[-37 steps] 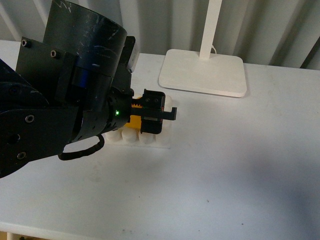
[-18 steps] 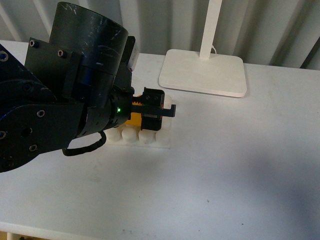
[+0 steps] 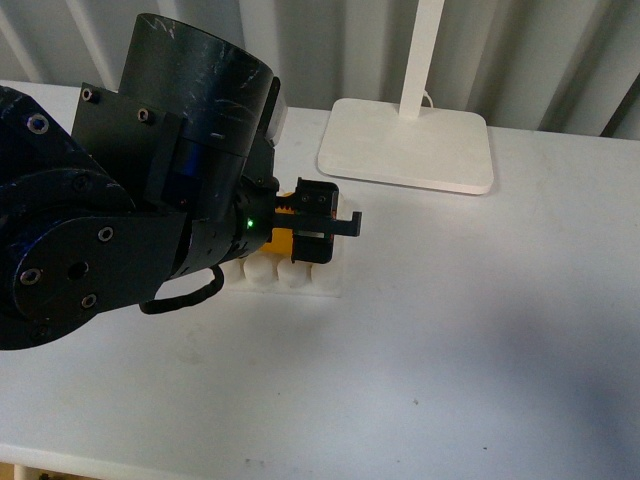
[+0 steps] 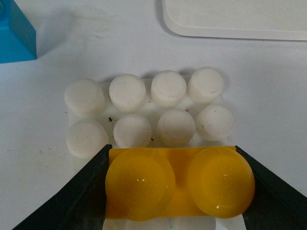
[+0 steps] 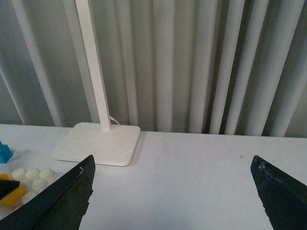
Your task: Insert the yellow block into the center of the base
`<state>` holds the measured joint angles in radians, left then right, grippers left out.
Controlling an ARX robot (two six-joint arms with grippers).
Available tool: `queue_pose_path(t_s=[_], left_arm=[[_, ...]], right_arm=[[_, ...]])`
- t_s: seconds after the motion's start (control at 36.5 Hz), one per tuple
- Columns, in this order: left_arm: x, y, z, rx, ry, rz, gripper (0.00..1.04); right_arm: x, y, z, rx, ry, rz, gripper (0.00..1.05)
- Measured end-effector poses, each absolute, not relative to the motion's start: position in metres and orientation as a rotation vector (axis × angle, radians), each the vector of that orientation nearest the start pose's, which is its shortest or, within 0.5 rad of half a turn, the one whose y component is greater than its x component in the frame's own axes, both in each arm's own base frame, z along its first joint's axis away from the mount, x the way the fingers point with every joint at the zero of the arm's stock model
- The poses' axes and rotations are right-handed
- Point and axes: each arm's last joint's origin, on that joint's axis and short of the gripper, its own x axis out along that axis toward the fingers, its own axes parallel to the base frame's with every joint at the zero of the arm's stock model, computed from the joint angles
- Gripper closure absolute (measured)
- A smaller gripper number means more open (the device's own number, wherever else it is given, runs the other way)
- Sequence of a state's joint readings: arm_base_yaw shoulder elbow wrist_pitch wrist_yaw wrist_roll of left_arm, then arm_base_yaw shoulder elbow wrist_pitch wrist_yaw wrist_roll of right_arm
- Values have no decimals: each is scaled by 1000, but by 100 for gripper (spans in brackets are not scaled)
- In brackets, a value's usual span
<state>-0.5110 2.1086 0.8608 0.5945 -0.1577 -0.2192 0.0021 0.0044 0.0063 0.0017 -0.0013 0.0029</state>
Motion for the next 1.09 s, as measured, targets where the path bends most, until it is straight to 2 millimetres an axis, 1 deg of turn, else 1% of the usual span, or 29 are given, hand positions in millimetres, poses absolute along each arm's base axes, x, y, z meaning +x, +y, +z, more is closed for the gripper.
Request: queue_pose_path(t_s=[1.09], left_arm=[[321, -176, 53, -13, 674, -286, 39]], right_arm=[[98, 0, 165, 3, -4, 3, 9]])
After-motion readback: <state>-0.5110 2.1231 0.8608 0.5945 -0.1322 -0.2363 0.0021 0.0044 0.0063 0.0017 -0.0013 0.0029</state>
